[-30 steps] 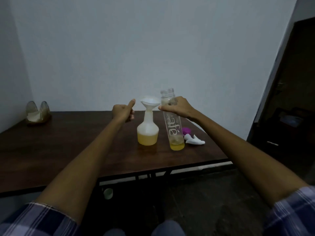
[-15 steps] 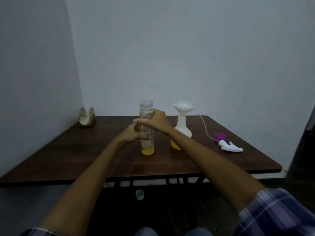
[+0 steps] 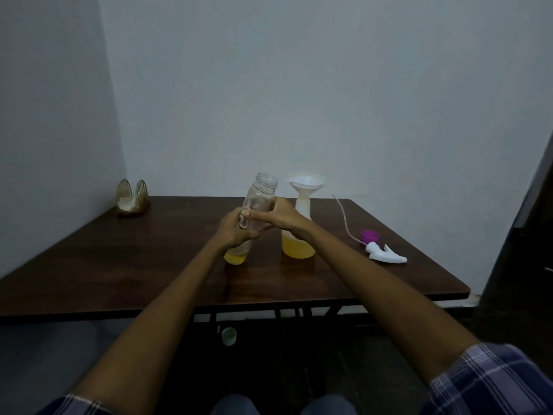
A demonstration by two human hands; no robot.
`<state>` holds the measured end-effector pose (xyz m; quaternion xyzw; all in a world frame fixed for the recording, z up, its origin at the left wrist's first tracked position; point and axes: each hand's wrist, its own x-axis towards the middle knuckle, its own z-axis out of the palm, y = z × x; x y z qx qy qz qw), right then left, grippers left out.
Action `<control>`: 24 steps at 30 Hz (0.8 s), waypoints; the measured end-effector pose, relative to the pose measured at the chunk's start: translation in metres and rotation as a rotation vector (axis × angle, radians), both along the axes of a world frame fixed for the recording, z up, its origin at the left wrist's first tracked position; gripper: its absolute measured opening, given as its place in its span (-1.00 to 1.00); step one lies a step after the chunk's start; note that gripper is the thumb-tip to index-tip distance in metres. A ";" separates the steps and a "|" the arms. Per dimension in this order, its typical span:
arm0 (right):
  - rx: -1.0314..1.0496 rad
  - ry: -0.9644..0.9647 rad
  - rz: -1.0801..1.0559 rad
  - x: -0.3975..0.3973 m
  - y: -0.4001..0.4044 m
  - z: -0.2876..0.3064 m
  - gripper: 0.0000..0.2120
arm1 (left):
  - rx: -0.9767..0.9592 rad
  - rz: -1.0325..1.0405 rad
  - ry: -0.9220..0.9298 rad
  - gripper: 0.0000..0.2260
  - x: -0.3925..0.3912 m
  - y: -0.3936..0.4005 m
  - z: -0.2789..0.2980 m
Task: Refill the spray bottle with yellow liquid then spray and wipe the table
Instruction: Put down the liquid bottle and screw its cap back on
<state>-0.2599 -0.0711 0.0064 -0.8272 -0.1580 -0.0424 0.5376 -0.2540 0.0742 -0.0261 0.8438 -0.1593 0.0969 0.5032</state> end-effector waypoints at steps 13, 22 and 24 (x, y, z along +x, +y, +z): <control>-0.337 -0.106 -0.412 -0.014 -0.137 -0.018 -0.72 | -0.190 0.399 -0.007 -0.48 0.022 -0.011 -0.019; -0.674 0.133 -0.858 0.026 -0.221 -0.066 -0.41 | -0.372 0.408 -0.132 -0.68 0.031 -0.024 -0.031; -0.597 0.181 -0.867 0.034 -0.227 -0.072 -0.35 | -0.389 0.385 -0.141 -0.68 0.034 -0.024 -0.034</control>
